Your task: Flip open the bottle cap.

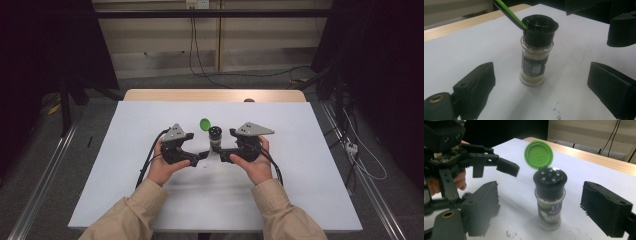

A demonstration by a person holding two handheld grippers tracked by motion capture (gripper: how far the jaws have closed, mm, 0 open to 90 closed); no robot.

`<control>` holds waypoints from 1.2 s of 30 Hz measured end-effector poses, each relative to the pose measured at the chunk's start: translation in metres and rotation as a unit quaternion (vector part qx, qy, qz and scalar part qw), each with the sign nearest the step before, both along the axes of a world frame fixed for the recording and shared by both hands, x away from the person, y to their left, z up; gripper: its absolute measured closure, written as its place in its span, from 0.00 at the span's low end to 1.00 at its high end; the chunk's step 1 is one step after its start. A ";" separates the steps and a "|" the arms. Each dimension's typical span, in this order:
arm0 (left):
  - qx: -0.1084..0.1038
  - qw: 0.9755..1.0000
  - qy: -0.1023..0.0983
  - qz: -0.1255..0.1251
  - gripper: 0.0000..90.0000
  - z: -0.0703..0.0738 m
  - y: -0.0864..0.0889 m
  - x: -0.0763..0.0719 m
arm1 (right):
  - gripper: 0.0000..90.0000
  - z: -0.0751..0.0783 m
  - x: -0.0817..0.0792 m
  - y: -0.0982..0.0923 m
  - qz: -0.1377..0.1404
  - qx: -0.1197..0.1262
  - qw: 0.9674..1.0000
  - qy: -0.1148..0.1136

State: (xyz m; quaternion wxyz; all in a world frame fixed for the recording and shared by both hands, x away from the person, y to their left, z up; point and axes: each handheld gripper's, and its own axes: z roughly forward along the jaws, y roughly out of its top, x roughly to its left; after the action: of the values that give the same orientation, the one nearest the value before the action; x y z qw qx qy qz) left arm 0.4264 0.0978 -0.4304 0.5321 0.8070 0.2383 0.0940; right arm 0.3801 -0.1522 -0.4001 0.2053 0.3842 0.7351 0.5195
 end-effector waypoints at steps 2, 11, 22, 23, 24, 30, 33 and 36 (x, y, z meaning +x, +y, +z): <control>0.001 1.000 0.003 0.000 0.08 -0.001 0.004 -0.002 | 0.16 -0.003 -0.003 -0.003 0.001 -0.001 1.000 0.002; 0.002 1.000 0.001 0.004 0.08 -0.001 0.026 -0.011 | 0.13 -0.015 -0.016 -0.023 -0.012 0.000 1.000 0.009; 0.009 1.000 0.000 0.017 0.08 -0.004 0.053 -0.019 | 0.12 -0.025 -0.031 -0.044 -0.023 0.000 1.000 0.009; 0.008 1.000 -0.001 0.020 0.08 -0.005 0.055 -0.019 | 0.12 -0.026 -0.032 -0.045 -0.024 0.001 1.000 0.008; 0.009 1.000 -0.001 0.021 0.08 -0.005 0.058 -0.020 | 0.12 -0.026 -0.033 -0.047 -0.024 0.000 1.000 0.009; 0.014 1.000 -0.004 0.026 0.08 -0.005 0.069 -0.025 | 0.11 -0.032 -0.041 -0.057 -0.029 0.001 1.000 0.012; 0.015 1.000 -0.002 0.027 0.08 -0.006 0.074 -0.027 | 0.11 -0.033 -0.045 -0.061 -0.035 0.001 0.999 0.013; 0.015 1.000 -0.002 0.027 0.08 -0.006 0.078 -0.029 | 0.11 -0.034 -0.048 -0.064 -0.036 0.002 0.999 0.011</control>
State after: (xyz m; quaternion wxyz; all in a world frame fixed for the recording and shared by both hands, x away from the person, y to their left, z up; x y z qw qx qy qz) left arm 0.3972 0.1760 -0.4362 0.5176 0.8079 0.2579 0.1137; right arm 0.3321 -0.2162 -0.4344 0.2147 0.4165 0.7219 0.5092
